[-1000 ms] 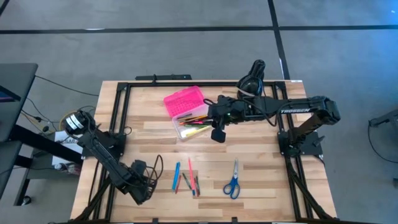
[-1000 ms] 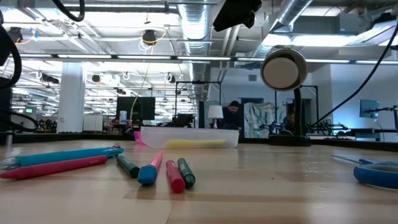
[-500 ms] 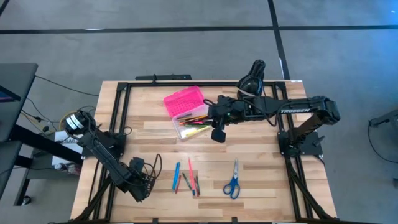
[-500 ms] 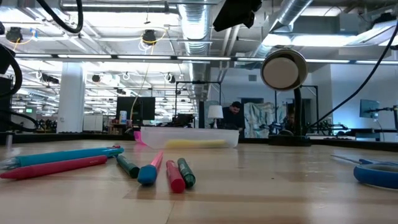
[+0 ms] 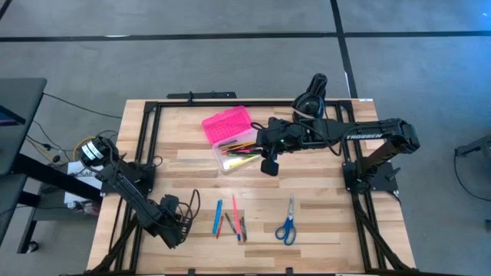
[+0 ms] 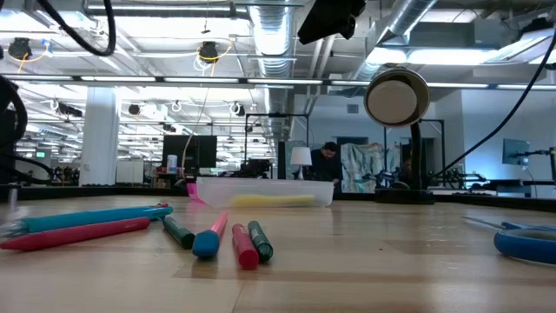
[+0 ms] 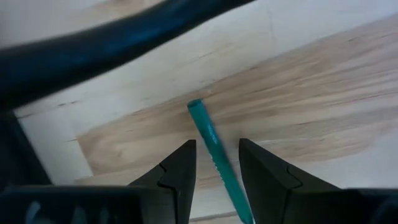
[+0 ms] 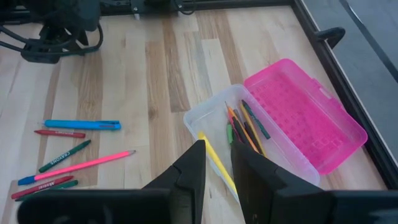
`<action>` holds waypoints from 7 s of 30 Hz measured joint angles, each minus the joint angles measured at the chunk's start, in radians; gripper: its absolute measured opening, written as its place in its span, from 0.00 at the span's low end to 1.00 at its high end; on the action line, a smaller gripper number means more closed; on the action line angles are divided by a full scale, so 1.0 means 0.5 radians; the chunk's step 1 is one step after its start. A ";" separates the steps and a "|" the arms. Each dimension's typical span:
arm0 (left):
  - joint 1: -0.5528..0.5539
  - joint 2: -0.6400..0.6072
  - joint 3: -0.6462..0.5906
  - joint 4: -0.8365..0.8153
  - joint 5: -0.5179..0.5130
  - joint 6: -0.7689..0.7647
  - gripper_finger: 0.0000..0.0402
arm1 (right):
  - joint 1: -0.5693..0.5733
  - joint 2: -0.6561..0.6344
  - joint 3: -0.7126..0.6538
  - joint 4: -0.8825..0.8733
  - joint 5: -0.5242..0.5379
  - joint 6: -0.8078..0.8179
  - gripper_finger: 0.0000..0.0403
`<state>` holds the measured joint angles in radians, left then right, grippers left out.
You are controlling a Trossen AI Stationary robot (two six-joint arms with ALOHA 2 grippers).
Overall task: Pick & place school supplies into a supply box
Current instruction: Put the green crayon into the pink supply box
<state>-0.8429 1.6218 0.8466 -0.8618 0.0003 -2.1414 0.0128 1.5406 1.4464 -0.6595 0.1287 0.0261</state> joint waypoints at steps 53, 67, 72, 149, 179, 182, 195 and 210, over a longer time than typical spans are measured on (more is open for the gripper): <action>0.219 -0.003 -0.111 0.237 -0.104 1.237 0.08 | 0.001 0.000 0.000 -0.012 0.001 0.125 0.18; 0.246 -0.092 -0.124 0.195 -0.182 1.379 0.08 | 0.094 0.000 0.000 -0.010 0.003 0.218 0.18; 0.286 -0.233 -0.123 0.184 -0.424 1.374 0.08 | 0.128 0.000 0.000 0.029 0.003 0.265 0.18; 2.367 -0.284 -0.113 1.609 0.049 4.035 0.29 | 0.497 0.147 -0.002 0.115 0.210 0.949 0.18; 2.081 -0.810 -0.112 0.979 0.545 4.121 0.38 | 0.665 0.542 -0.009 0.456 0.020 1.800 0.18; 2.039 -0.844 -0.116 0.866 0.561 4.074 0.38 | 0.666 0.687 -0.005 0.620 -0.117 1.975 0.18; 1.469 -1.088 -0.114 0.692 0.128 3.326 0.38 | 0.750 0.788 -0.005 0.346 -0.046 2.383 0.18; 0.777 -1.127 -0.114 0.659 -0.564 2.667 0.38 | 0.889 0.823 -0.005 0.355 0.062 2.497 0.18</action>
<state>-0.4544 1.0584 0.7895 -0.5320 -0.2815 -0.8078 0.4570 1.9522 1.4441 -0.4818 0.1597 1.2747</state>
